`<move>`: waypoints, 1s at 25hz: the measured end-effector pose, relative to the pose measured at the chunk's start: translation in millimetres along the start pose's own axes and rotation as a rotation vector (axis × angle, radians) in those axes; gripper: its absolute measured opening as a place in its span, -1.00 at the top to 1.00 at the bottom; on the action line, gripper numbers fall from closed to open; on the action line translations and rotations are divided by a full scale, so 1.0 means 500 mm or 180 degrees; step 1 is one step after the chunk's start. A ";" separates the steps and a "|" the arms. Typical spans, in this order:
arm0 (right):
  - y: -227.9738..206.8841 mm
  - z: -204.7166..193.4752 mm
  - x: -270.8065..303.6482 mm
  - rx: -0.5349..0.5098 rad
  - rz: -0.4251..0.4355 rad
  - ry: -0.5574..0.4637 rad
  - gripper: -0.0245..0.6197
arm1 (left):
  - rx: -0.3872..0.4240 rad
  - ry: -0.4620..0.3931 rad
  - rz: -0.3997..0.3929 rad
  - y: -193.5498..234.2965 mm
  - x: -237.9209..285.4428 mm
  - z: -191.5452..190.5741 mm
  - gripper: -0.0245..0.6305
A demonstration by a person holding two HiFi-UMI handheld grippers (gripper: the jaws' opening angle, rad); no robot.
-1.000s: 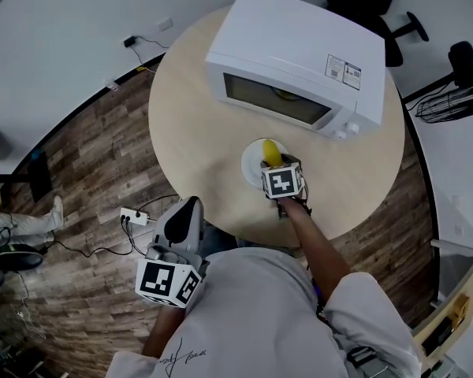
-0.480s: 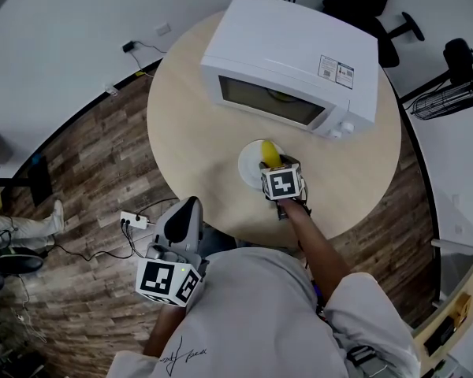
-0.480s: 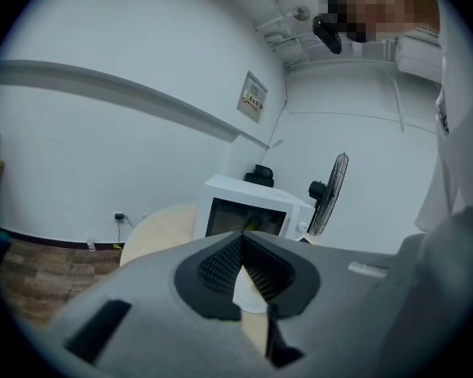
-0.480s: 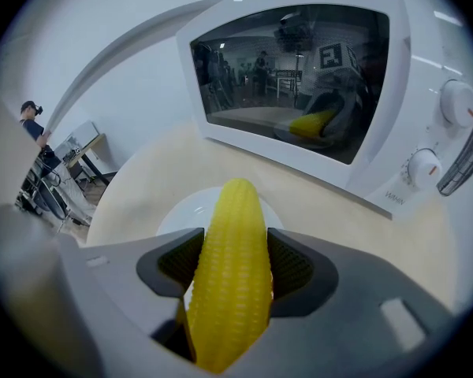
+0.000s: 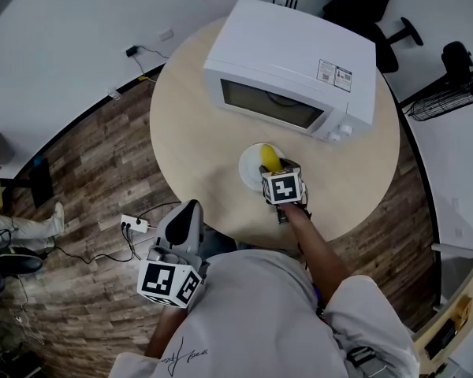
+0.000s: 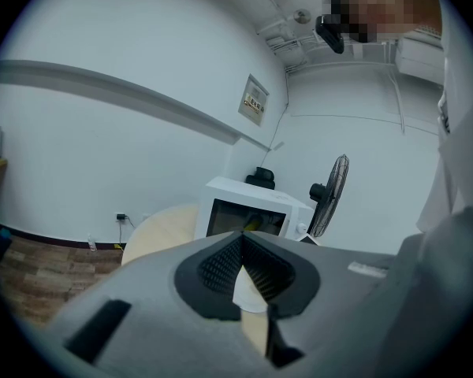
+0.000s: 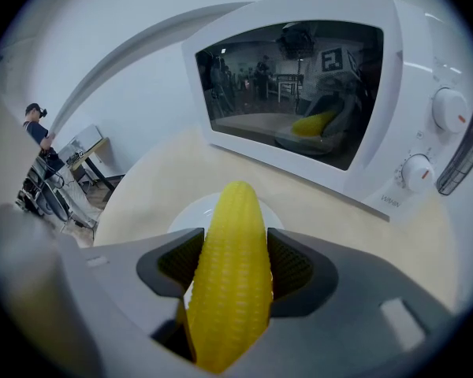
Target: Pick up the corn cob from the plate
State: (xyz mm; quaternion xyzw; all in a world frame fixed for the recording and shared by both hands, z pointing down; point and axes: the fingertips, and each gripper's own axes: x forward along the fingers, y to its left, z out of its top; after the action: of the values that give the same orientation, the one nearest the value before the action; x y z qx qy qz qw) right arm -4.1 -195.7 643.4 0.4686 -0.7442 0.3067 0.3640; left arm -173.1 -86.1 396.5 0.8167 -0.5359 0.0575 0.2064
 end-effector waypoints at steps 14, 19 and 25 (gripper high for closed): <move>0.000 0.018 -0.054 0.0105 0.0056 -0.0201 0.10 | 0.0012 -0.0026 -0.0048 -0.022 -0.004 -0.001 0.95; 0.003 0.021 -0.067 0.0135 0.0080 -0.0257 0.10 | 0.0009 -0.0038 -0.0054 -0.026 -0.006 -0.004 0.95; 0.004 0.022 -0.082 0.0166 0.0112 -0.0311 0.10 | -0.0005 -0.0049 -0.0070 -0.033 -0.005 -0.008 0.95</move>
State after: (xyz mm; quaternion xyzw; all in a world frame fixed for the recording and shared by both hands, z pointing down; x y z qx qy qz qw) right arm 3.2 -184.4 603.0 0.4792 -0.7609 0.3091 0.3095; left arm -159.0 -76.6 394.9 0.8227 -0.5285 0.0486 0.2035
